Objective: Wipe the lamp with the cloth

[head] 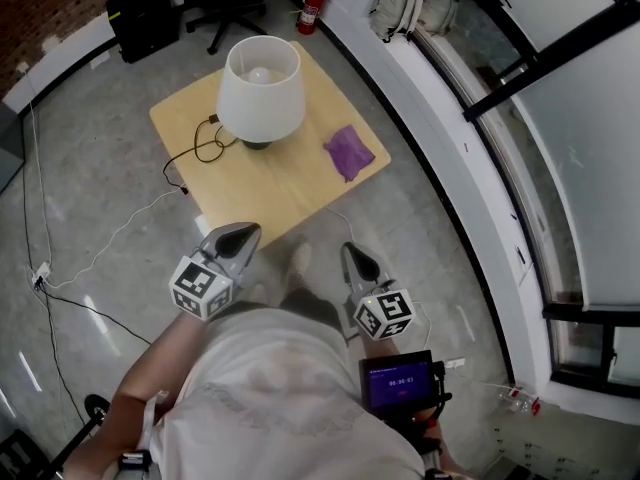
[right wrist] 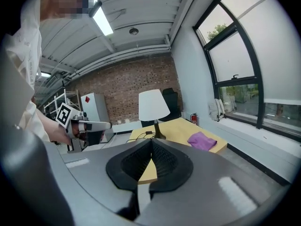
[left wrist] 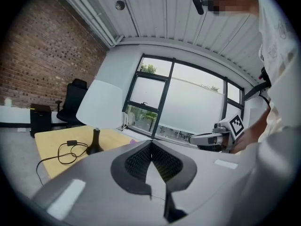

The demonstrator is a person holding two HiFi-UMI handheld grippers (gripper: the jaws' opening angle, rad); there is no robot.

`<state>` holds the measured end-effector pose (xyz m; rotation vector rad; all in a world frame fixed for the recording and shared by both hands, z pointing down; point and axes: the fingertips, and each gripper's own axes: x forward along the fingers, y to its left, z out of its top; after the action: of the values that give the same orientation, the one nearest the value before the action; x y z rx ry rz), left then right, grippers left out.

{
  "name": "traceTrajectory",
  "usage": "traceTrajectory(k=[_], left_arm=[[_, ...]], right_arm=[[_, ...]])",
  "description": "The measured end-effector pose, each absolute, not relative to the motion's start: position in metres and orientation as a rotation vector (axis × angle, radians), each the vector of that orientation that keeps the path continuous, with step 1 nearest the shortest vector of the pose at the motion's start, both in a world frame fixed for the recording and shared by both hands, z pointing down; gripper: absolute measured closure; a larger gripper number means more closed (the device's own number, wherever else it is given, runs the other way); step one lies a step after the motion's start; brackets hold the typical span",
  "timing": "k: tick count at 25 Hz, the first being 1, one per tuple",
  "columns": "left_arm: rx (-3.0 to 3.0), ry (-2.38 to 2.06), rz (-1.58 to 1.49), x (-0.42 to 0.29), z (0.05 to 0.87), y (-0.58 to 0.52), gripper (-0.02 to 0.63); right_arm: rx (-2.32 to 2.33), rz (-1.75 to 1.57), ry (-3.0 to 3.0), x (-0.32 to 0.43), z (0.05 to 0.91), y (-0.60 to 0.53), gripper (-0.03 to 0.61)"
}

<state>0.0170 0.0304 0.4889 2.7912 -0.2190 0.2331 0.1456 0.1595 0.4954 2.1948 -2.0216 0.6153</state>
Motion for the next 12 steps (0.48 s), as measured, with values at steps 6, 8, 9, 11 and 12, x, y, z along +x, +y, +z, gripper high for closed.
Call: traceTrajectory(k=[6, 8, 9, 11, 12], left_arm=[[2.754, -0.353, 0.271, 0.015, 0.501, -0.001, 0.612], [2.749, -0.392, 0.279, 0.022, 0.501, -0.013, 0.612], [2.747, -0.409, 0.283, 0.027, 0.500, -0.018, 0.612], [2.747, -0.427, 0.298, 0.038, 0.499, -0.026, 0.612], [2.748, -0.432, 0.309, 0.045, 0.498, -0.029, 0.612]], right_arm=[[2.040, 0.651, -2.091, 0.165, 0.519, 0.107, 0.565], [1.992, 0.653, -2.092, 0.179, 0.528, 0.091, 0.565], [1.969, 0.654, -2.088, 0.188, 0.533, 0.083, 0.563], [1.925, 0.660, -2.074, 0.208, 0.545, 0.068, 0.564], [1.903, 0.665, -2.063, 0.219, 0.552, 0.062, 0.563]])
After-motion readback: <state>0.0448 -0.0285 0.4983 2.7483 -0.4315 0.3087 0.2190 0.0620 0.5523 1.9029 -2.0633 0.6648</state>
